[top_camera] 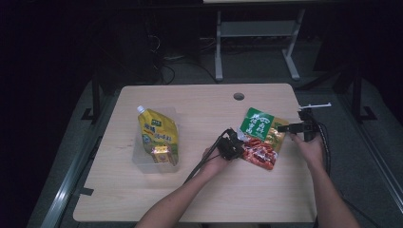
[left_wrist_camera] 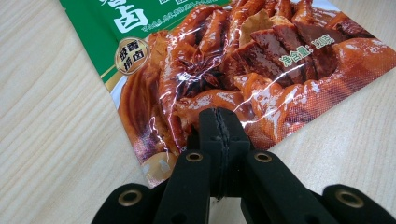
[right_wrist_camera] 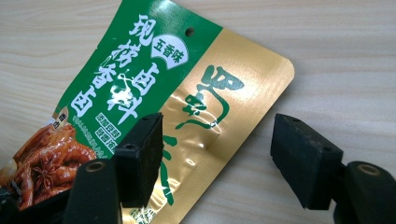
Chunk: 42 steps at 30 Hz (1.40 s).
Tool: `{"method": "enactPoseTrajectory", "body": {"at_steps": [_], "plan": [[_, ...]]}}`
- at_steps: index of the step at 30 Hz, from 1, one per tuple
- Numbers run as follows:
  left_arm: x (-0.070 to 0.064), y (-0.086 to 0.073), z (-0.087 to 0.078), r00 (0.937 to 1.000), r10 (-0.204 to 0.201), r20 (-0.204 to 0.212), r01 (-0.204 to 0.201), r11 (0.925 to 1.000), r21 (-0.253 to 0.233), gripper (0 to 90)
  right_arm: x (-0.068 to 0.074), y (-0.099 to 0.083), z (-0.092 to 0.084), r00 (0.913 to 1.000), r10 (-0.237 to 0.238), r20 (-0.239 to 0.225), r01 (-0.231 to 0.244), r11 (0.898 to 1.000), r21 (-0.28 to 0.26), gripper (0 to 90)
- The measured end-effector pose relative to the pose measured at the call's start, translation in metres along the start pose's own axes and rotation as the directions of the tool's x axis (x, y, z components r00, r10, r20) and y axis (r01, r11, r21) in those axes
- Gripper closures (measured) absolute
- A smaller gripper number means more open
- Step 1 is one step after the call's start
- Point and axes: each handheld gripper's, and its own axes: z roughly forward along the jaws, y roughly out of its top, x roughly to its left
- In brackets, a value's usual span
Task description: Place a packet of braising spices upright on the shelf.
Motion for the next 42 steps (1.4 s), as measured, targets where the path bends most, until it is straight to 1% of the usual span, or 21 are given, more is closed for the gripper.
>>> {"method": "enactPoseTrajectory", "body": {"at_steps": [3,6,11,15,19,29,33,36,39,40,42], "plan": [[-0.001,0.0,0.0,1.0,-0.001,-0.001,0.001,1.0,0.004,89.7,-0.001,-0.001,0.001,1.0,0.008,-0.006,-0.008,1.0,0.009,34.8],[-0.001,0.001,0.0,1.0,0.0,-0.002,0.0,1.0,0.006,89.7,-0.003,-0.001,0.002,0.9996,0.022,-0.018,-0.022,1.0,0.006,36.0],[-0.001,0.001,0.0,0.9999,0.009,-0.006,-0.009,0.9999,0.012,89.7,-0.005,-0.002,0.003,0.9989,0.038,-0.027,-0.037,0.999,0.011,38.5],[-0.001,0.001,0.0,0.9999,0.014,-0.008,-0.013,0.9998,0.017,89.7,-0.005,-0.003,0.005,0.9989,0.036,-0.029,-0.036,0.999,0.016,40.4],[-0.002,0.001,0.0,0.9999,0.008,-0.009,-0.008,0.9998,0.016,89.7,-0.006,-0.003,0.007,0.9981,0.055,-0.028,-0.054,0.998,0.017,41.7],[-0.004,0.002,0.001,0.9998,0.01,-0.016,-0.01,0.9998,0.016,89.7,-0.009,-0.004,0.008,0.9966,0.067,-0.048,-0.066,0.998,0.022,46.3],[-0.004,0.002,0.001,0.9998,0.012,-0.015,-0.012,0.9998,0.018,89.7,-0.011,-0.005,0.008,0.995,0.075,-0.066,-0.074,0.997,0.022,49.5],[-0.004,0.002,0.001,0.9999,0.009,-0.014,-0.009,0.9998,0.019,89.7,-0.013,-0.006,0.008,0.9937,0.082,-0.077,-0.081,0.997,0.02,50.1],[-0.004,0.002,0.001,0.9997,0.02,-0.016,-0.019,0.9995,0.023,89.7,-0.013,-0.006,0.009,0.9937,0.074,-0.084,-0.072,0.997,0.021,51.5],[-0.004,0.002,0.001,0.9997,0.02,-0.016,-0.019,0.9995,0.024,89.7,-0.013,-0.006,0.008,0.9923,0.085,-0.091,-0.083,0.996,0.027,52.2],[-0.003,0.002,0.001,0.9996,0.024,-0.017,-0.023,0.9995,0.023,89.7,-0.013,-0.007,0.009,0.986,0.096,-0.136,-0.091,0.995,0.043,53.0]]}}
